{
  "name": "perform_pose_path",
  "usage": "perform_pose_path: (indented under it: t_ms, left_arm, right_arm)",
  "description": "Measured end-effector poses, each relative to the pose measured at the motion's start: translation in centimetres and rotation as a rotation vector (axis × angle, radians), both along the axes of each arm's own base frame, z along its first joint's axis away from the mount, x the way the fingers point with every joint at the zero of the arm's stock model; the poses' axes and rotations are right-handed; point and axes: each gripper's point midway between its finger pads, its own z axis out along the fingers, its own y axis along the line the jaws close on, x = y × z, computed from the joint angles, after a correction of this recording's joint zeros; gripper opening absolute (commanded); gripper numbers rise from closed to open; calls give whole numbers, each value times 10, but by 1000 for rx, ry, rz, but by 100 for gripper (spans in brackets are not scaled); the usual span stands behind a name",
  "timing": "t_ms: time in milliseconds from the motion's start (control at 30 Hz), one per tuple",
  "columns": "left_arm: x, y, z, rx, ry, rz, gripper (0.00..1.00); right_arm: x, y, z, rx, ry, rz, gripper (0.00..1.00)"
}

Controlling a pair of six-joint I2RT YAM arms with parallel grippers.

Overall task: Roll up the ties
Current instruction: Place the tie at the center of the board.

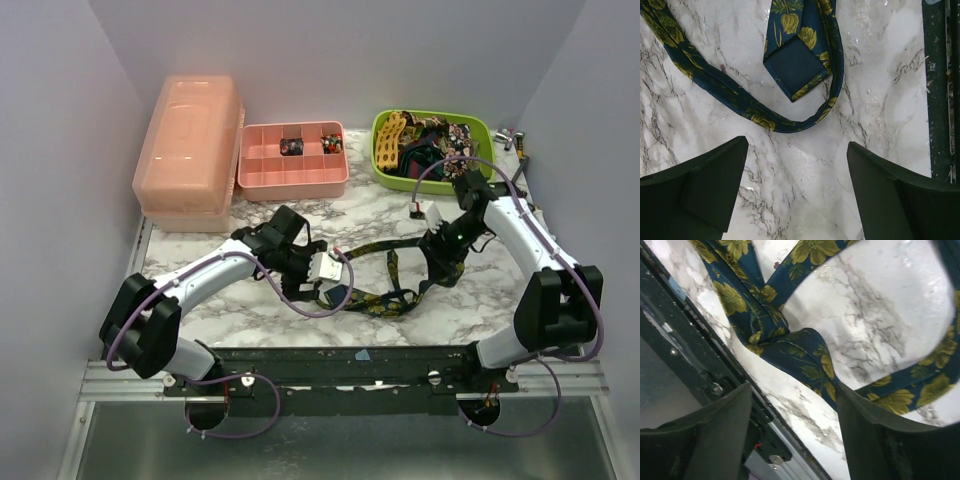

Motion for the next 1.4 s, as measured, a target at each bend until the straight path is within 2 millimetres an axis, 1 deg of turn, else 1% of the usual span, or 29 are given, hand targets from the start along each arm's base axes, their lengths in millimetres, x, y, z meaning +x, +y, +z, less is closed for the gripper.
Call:
perform_pose_path:
  t_ms: [133, 200, 300, 367, 500, 567, 633, 700, 767, 867, 933, 1000, 1067, 1133, 1167, 1233, 1267, 1300, 1333, 1400]
  left_arm:
    - [6, 1, -7, 13, -43, -28, 87]
    - [8, 2, -12, 16, -77, -48, 87]
    - [4, 3, -25, 38, -131, -121, 85]
    - [1, 1, -29, 42, -151, -160, 83]
    - [5, -6, -33, 41, -201, -226, 73]
    - [6, -8, -39, 55, -212, -251, 66]
    - [6, -9, -43, 66, -217, -269, 56]
    - [5, -9, -44, 70, -227, -289, 48]
    - [5, -10, -43, 72, -247, -313, 39]
    - [0, -11, -46, 82, -265, -359, 27]
    - [-9, -11, -48, 94, -260, -401, 19]
    - [-18, -13, -49, 101, -255, -437, 11]
    - [-27, -14, -50, 110, -237, -462, 4]
    - [-34, -14, -49, 116, -215, -473, 2]
    - [-36, -15, -48, 118, -202, -473, 2]
    - [-36, -23, -39, 106, -170, -457, 2]
    - [-34, -29, -34, 95, -159, -445, 2]
    - [-31, -36, -28, 79, -145, -430, 2]
    - [-29, -43, -22, 62, -132, -414, 2]
    - [-25, -54, -12, 31, -108, -386, 1]
  right_arm:
    - [-12, 5, -13, -10, 91, -27, 67]
    - [-18, 4, -18, -21, 123, -41, 65]
    - [-23, -1, -22, -56, 151, -58, 60]
    - [-27, -4, -26, -82, 192, -63, 60]
    - [-42, -6, -35, -113, 316, -65, 63]
    - [-46, -4, -35, -115, 342, -68, 64]
    - [-48, 0, -36, -114, 353, -77, 63]
    - [-47, 3, -41, -116, 356, -91, 56]
    - [-41, 6, -50, -120, 352, -99, 51]
    - [-17, 9, -66, -125, 338, -110, 47]
    - [7, 16, -73, -119, 310, -107, 47]
    - [38, 26, -75, -105, 256, -99, 47]
    - [65, 43, -70, -76, 189, -71, 48]
    - [84, 65, -55, -30, 119, -28, 51]
    - [90, 73, -44, -4, 84, -16, 52]
    - [91, 86, -22, 40, 28, 6, 56]
    - [88, 87, -11, 54, 5, 4, 57]
    - [83, 83, 1, 65, -18, -10, 57]
    - [77, 75, 11, 70, -40, -37, 57]
    - [64, 50, 26, 57, -76, -122, 57]
